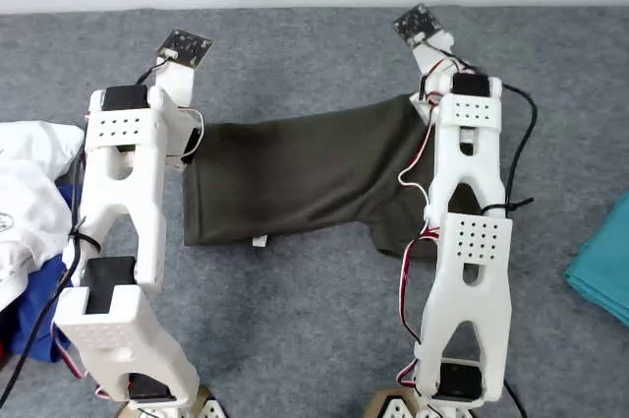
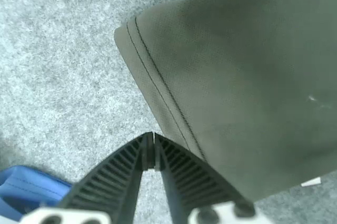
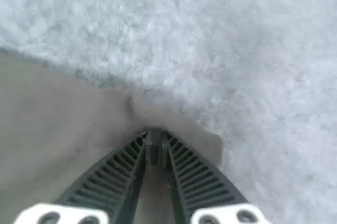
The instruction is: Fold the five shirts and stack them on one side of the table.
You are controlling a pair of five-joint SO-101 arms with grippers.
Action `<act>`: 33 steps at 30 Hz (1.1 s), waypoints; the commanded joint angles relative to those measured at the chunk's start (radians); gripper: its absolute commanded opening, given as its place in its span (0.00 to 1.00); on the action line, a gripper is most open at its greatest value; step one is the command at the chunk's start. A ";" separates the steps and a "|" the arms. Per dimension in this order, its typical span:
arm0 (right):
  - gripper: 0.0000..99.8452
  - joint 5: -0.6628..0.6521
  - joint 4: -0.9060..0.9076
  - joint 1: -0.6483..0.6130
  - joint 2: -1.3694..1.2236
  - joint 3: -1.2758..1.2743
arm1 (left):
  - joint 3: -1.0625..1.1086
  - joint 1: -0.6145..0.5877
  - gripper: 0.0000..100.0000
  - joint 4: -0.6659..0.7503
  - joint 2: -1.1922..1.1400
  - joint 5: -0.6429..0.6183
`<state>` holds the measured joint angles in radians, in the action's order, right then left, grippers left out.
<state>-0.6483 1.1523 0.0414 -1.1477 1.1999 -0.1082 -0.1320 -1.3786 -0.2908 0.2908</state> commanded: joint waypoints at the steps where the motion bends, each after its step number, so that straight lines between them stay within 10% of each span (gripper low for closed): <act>1: 0.03 -0.009 0.114 0.007 0.015 0.127 | -0.004 0.002 0.01 0.017 0.057 -0.008; 13: 0.03 -0.003 0.625 0.008 0.013 0.361 | -0.007 0.075 0.01 0.184 -0.009 -0.012; 21: 0.03 0.064 0.604 0.033 -0.013 0.184 | -0.033 0.068 0.01 0.358 -0.241 -0.014; 33: 0.03 0.066 0.585 0.073 -0.093 0.173 | -0.573 -0.012 0.01 0.089 -0.569 -0.037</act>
<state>-0.5900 1.7461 0.0997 -1.2520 1.3671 -0.5163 -0.1212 -1.2098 -0.8278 0.2631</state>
